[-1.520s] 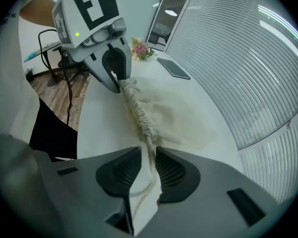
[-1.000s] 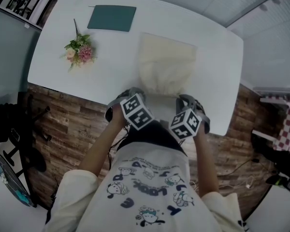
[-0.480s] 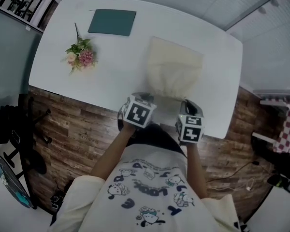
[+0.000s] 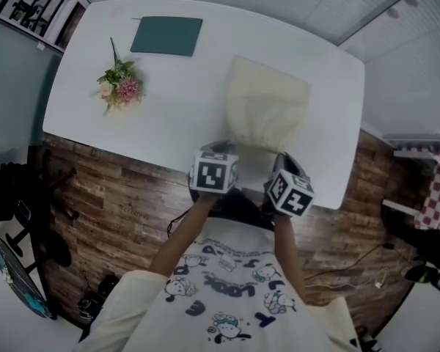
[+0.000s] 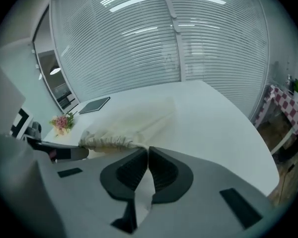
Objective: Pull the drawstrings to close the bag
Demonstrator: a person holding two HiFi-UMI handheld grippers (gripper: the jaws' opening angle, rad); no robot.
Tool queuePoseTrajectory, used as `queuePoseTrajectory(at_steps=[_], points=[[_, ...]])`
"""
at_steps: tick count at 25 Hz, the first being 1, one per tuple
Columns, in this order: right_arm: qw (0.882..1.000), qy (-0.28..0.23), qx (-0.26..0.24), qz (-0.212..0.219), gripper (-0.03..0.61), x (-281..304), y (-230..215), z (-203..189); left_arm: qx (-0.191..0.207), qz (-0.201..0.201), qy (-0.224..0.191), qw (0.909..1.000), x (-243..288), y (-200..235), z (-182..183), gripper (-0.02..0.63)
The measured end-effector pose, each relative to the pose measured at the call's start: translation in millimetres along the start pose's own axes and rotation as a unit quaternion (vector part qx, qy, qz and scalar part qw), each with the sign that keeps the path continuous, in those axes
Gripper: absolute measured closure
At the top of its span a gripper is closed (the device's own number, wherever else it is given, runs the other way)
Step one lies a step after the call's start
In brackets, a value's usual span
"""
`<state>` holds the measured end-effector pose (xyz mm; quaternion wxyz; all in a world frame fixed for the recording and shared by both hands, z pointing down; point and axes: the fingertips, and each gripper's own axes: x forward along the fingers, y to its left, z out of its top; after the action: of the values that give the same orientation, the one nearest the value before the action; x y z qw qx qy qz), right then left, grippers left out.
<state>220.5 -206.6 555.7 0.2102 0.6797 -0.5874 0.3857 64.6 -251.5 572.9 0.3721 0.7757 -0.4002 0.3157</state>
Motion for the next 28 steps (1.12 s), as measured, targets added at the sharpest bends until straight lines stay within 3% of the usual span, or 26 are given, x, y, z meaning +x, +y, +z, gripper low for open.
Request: queuePoseTrajectory(at_steps=[4,6,8,11,13,14,15,19,22,24,27,28], points=[[0.998,0.014,-0.060,0.009,0.554,0,4,-4,0.009,0.004,0.008,0.9999,1,6,-4,0.565],[0.991,0.030,-0.126,0.014,0.555,1,7,-10,0.066,0.006,0.032,0.9973,0,4,-12,0.565],[0.976,0.048,-0.209,0.025,0.555,0,11,-17,0.149,0.021,0.060,0.9867,-2,5,-21,0.565],[0.940,0.078,-0.330,0.033,0.555,-3,19,-29,0.252,0.042,0.093,0.9624,-6,10,-27,0.565],[0.918,0.083,-0.387,0.020,0.555,-5,19,-31,0.276,0.038,0.107,0.9546,-6,11,-32,0.563],[0.915,0.080,-0.395,0.013,0.555,-5,18,-30,0.275,0.033,0.110,0.9544,-6,10,-33,0.563],[0.919,0.075,-0.386,0.009,0.555,-6,18,-28,0.272,0.029,0.111,0.9555,-6,11,-33,0.563],[0.959,0.048,-0.280,-0.005,0.555,-8,13,-18,0.284,0.029,0.116,0.9515,-7,9,-32,0.563],[0.978,0.042,-0.206,-0.014,0.555,-10,7,-15,0.290,0.032,0.115,0.9495,-8,5,-33,0.565],[0.985,0.040,-0.169,-0.013,0.555,-11,3,-14,0.293,0.032,0.114,0.9488,-8,3,-35,0.565],[0.985,0.029,-0.167,-0.016,0.555,-11,1,-11,0.315,0.052,0.108,0.9416,-7,4,-33,0.565],[0.986,0.021,-0.165,-0.018,0.555,-11,1,-9,0.307,0.056,0.102,0.9446,-7,4,-31,0.565]])
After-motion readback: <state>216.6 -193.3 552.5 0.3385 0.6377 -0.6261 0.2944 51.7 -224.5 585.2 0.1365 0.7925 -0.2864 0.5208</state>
